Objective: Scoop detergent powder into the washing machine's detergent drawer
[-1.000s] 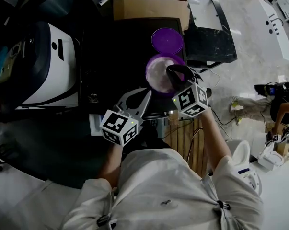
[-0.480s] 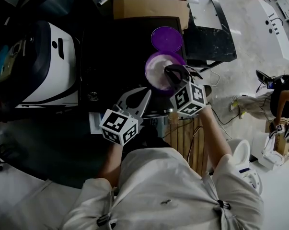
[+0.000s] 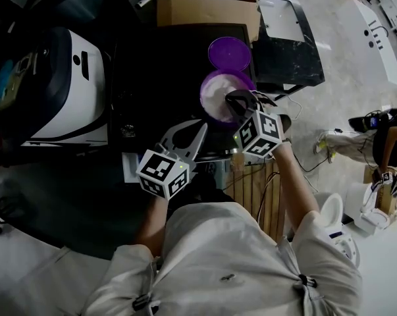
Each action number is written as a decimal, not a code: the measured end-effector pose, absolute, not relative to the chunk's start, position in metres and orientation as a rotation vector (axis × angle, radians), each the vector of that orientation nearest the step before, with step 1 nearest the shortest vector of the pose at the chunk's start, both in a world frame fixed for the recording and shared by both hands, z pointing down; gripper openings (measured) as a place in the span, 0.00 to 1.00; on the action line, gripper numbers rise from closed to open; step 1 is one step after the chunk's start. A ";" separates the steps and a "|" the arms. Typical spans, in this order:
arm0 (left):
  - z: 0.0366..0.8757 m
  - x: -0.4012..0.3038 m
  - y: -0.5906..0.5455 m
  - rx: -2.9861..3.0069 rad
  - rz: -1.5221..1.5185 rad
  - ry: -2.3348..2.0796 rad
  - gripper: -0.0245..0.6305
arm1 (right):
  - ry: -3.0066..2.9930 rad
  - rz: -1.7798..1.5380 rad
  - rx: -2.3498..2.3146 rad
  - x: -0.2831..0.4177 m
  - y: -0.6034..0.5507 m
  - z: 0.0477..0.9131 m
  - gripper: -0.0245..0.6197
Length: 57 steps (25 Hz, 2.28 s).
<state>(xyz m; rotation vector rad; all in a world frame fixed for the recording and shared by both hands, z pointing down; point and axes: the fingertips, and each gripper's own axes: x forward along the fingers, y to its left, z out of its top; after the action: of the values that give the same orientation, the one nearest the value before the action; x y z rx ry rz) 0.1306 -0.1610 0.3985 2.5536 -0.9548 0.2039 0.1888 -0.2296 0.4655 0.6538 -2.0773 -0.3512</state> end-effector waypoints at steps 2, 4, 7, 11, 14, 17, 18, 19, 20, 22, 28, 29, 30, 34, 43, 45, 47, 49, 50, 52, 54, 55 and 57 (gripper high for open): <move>0.398 0.129 -0.161 2.554 0.203 -0.957 0.07 | -2.078 -0.335 0.642 0.188 -0.228 0.466 0.06; 0.398 0.128 -0.160 2.553 0.202 -0.956 0.07 | -2.079 -0.318 0.631 0.188 -0.225 0.467 0.06; 0.397 0.128 -0.159 2.556 0.200 -0.953 0.07 | -2.078 -0.306 0.608 0.188 -0.221 0.468 0.06; 0.394 0.126 -0.158 2.561 0.196 -0.951 0.07 | -2.083 -0.271 0.576 0.187 -0.216 0.469 0.06; 0.394 0.124 -0.157 2.562 0.195 -0.952 0.07 | -2.086 -0.238 0.553 0.188 -0.212 0.472 0.06; 0.394 0.122 -0.155 2.562 0.196 -0.952 0.07 | -2.094 -0.206 0.540 0.187 -0.207 0.471 0.06; 0.394 0.121 -0.155 2.563 0.196 -0.952 0.07 | -2.097 -0.195 0.538 0.187 -0.205 0.471 0.06; 0.394 0.120 -0.155 2.564 0.194 -0.952 0.07 | -2.102 -0.183 0.539 0.186 -0.204 0.470 0.06; 0.393 0.120 -0.154 2.565 0.193 -0.951 0.07 | -2.107 -0.169 0.542 0.186 -0.203 0.470 0.06; 0.393 0.119 -0.153 2.567 0.191 -0.949 0.07 | -2.120 -0.138 0.548 0.187 -0.201 0.469 0.06; 0.390 0.119 -0.151 2.578 0.188 -0.938 0.07 | -2.135 -0.085 0.531 0.184 -0.195 0.466 0.06; 0.389 0.119 -0.150 2.580 0.186 -0.938 0.07 | -2.136 -0.079 0.531 0.184 -0.194 0.466 0.06; 0.389 0.119 -0.150 2.582 0.185 -0.937 0.07 | -2.139 -0.071 0.533 0.184 -0.193 0.466 0.06; 0.387 0.116 -0.148 2.587 0.187 -0.938 0.07 | -2.175 -0.008 0.554 0.183 -0.190 0.461 0.06; 0.383 0.116 -0.148 2.596 0.182 -0.943 0.07 | -2.316 0.170 0.630 0.184 -0.185 0.449 0.06; 0.382 0.116 -0.148 2.599 0.182 -0.942 0.07 | -2.345 0.270 0.684 0.187 -0.186 0.448 0.06; 0.381 0.117 -0.148 2.603 0.185 -0.938 0.07 | -2.368 0.399 0.751 0.192 -0.189 0.448 0.06; 0.380 0.118 -0.148 2.609 0.188 -0.935 0.07 | -2.390 0.503 0.804 0.196 -0.191 0.448 0.06; 0.379 0.118 -0.148 2.612 0.188 -0.936 0.07 | -2.402 0.543 0.823 0.197 -0.191 0.447 0.06; 0.379 0.118 -0.149 2.615 0.189 -0.938 0.07 | -2.425 0.602 0.846 0.198 -0.192 0.447 0.06; 0.379 0.119 -0.149 2.617 0.191 -0.940 0.07 | -2.445 0.641 0.858 0.198 -0.191 0.447 0.06; 0.379 0.120 -0.149 2.619 0.193 -0.940 0.07 | -2.453 0.655 0.862 0.198 -0.191 0.447 0.06; 0.379 0.122 -0.149 2.620 0.195 -0.939 0.07 | -2.466 0.678 0.877 0.198 -0.191 0.446 0.06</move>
<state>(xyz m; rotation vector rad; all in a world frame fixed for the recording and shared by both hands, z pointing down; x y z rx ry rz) 0.1217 -0.1494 0.3790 2.6202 -0.9393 0.1946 0.1979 -0.1912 0.4459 0.8768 -2.4655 0.6778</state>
